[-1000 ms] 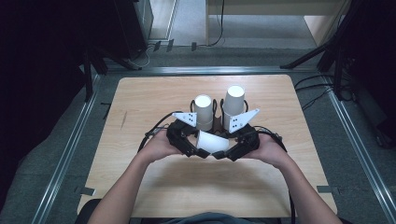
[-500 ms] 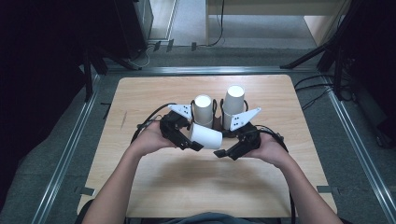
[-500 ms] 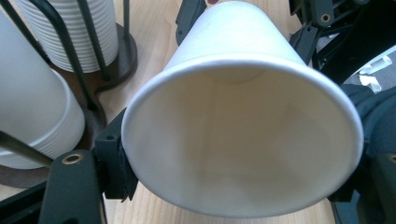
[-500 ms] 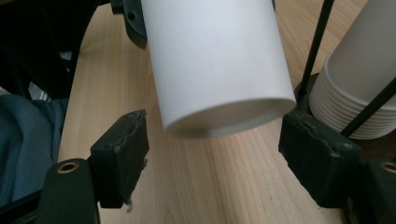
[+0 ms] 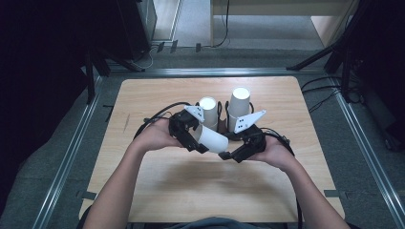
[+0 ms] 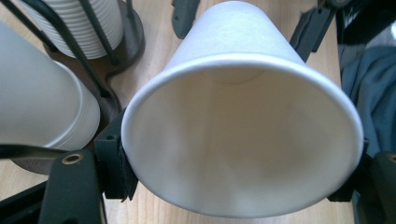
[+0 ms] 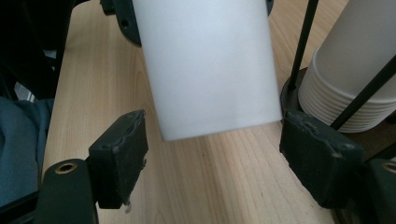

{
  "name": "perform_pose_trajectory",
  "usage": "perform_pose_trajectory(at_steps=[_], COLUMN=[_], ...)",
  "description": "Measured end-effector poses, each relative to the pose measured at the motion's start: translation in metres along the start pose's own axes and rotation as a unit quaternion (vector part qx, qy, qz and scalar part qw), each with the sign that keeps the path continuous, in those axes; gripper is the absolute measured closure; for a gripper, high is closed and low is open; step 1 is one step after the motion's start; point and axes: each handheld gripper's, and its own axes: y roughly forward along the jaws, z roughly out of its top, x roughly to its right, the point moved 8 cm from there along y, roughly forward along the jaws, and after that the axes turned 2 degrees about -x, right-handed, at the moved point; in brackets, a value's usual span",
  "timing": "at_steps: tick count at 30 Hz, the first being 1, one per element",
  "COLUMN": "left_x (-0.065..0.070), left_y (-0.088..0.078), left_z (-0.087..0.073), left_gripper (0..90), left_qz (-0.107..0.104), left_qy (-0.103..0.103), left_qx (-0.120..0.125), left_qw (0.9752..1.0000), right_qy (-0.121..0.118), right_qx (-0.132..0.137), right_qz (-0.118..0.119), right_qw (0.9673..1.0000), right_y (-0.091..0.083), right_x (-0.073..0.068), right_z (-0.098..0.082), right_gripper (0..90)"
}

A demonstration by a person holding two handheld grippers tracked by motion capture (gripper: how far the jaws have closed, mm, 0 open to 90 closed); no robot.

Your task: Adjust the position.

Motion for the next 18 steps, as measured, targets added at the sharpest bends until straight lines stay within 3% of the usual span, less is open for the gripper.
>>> perform_pose_trajectory(at_steps=[2,10,14,15,16,18], left_x=[-0.002,-0.003,-0.001,0.0,-0.001,-0.001], left_y=[0.003,0.01,0.012,0.014,0.017,0.019], left_z=[0.0,-0.003,-0.004,-0.005,-0.008,-0.009], left_gripper=[23.9,24.0,24.0,24.0,24.0,24.0], left_qz=[0.012,0.017,0.012,0.003,0.006,0.007], left_qy=[0.006,-0.003,-0.007,-0.01,-0.009,-0.012], left_qx=[-0.027,-0.059,-0.052,-0.051,-0.066,-0.068], left_qw=[0.9996,0.9981,0.9986,0.9987,0.9978,0.9976], right_qy=[0.003,0.0,-0.003,-0.004,-0.003,-0.002], right_qx=[-0.001,-0.006,-0.01,-0.01,-0.011,-0.013], right_qz=[-0.002,-0.006,-0.004,-0.003,-0.002,0.0], right_qw=[1.0,1.0,0.9999,0.9999,0.9999,0.9999], right_y=[0.0,0.005,0.007,0.007,0.009,0.009], right_x=[0.001,0.001,0.0,0.0,-0.001,-0.001], right_z=[-0.001,-0.001,-0.002,-0.002,-0.003,-0.003], right_gripper=[23.1,23.2,23.2,23.2,23.2,23.2])
